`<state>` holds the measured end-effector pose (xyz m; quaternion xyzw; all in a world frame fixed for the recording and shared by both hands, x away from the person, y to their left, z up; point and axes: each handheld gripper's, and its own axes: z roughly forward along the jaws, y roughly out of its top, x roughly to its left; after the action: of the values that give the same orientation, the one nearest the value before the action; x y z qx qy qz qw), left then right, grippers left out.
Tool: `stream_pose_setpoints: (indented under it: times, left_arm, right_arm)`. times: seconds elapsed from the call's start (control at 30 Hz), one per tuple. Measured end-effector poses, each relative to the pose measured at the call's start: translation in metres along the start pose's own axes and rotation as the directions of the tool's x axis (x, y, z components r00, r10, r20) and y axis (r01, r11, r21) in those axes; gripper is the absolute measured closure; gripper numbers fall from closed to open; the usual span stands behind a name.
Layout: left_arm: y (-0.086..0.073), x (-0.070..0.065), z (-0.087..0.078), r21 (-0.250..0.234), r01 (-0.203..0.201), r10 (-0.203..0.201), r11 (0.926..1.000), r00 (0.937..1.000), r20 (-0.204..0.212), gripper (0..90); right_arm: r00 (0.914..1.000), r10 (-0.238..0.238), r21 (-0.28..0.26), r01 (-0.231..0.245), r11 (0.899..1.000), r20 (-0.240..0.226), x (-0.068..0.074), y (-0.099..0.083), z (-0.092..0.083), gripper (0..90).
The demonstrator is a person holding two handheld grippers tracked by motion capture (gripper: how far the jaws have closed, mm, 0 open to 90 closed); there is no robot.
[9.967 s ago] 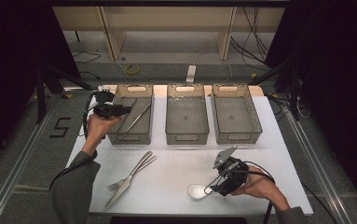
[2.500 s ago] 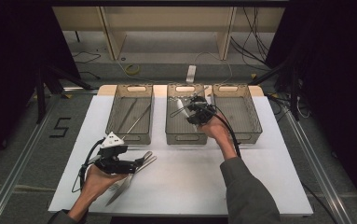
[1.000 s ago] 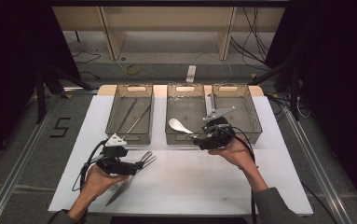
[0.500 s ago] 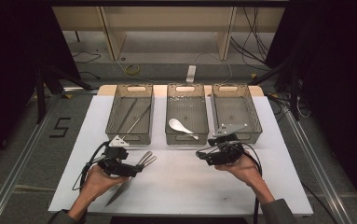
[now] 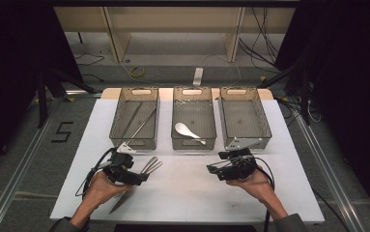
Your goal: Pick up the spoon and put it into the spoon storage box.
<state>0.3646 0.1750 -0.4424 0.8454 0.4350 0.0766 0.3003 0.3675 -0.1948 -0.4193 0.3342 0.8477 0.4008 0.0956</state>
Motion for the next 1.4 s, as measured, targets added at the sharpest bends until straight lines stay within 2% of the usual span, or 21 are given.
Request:
stream_pose_setpoints:
  times: [0.33, 0.57, 0.83, 1.1, 1.33, 1.4]
  left_arm:
    - [0.001, 0.003, 0.005, 0.062, -0.002, 0.002, 0.9981, 1.0000, -0.001, 22.4]
    - [0.003, 0.003, 0.007, 0.092, -0.006, 0.008, 0.9957, 0.9997, -0.022, 22.8]
    - [0.005, 0.005, 0.010, 0.166, -0.019, 0.026, 0.9860, 0.9990, -0.036, 26.1]
    - [0.006, 0.007, 0.013, 0.212, -0.030, 0.038, 0.9768, 0.9987, -0.035, 31.6]
    - [0.006, 0.004, 0.017, 0.249, -0.051, 0.062, 0.9672, 0.9974, -0.037, 38.0]
    - [0.006, 0.003, 0.019, 0.252, -0.054, 0.065, 0.9663, 0.9972, -0.037, 40.5]
  right_arm:
    - [0.9999, 0.017, -0.020, -0.016, 1.000, 0.005, 0.003, -0.009, -0.001, 29.6]
    - [0.9994, 0.034, -0.033, -0.034, 0.999, -0.002, 0.002, -0.015, -0.005, 29.0]
    - [0.9995, 0.032, -0.024, -0.032, 0.999, -0.007, 0.005, -0.021, -0.007, 28.8]
    - [0.9994, 0.035, -0.014, -0.035, 0.999, -0.007, 0.008, -0.026, -0.009, 28.5]
    - [0.9991, 0.043, -0.012, -0.043, 0.999, -0.002, 0.008, -0.031, -0.012, 27.3]
    - [0.9990, 0.044, -0.011, -0.044, 0.999, -0.001, 0.009, -0.032, -0.012, 27.2]
